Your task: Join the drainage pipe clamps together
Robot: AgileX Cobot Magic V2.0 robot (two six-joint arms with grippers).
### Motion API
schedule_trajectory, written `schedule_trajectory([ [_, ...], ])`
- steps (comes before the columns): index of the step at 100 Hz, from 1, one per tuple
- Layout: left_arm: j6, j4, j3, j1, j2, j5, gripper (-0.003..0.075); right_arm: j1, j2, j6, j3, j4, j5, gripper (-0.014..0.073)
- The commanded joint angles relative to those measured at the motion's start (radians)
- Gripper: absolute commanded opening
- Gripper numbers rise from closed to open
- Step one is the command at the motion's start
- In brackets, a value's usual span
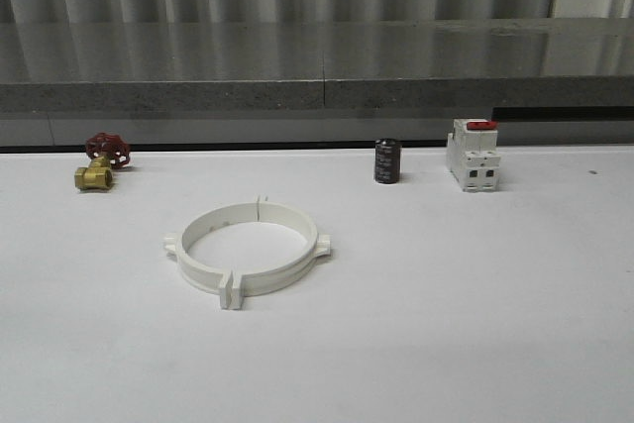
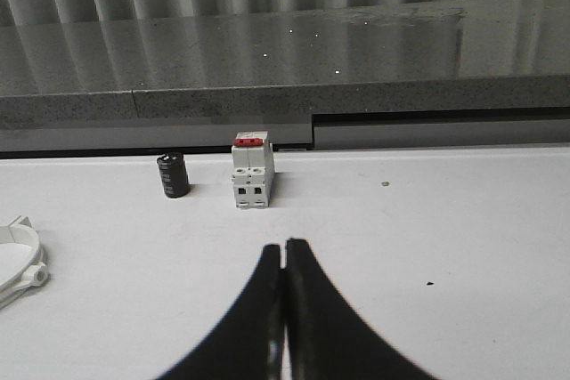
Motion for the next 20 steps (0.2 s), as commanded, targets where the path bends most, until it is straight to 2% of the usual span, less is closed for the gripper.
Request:
schedule_trajectory([
  [1,-0.012,0.001,0.045,0.002,-0.034,-0.076,-0.002,-0.005,-0.019,-0.007,-0.02,0.0,-0.083,-0.0067],
  [20,-0.012,0.001,0.045,0.002,-0.034,-0.076,-0.002,-0.005,-0.019,-0.007,-0.02,0.0,-0.083,-0.0067],
])
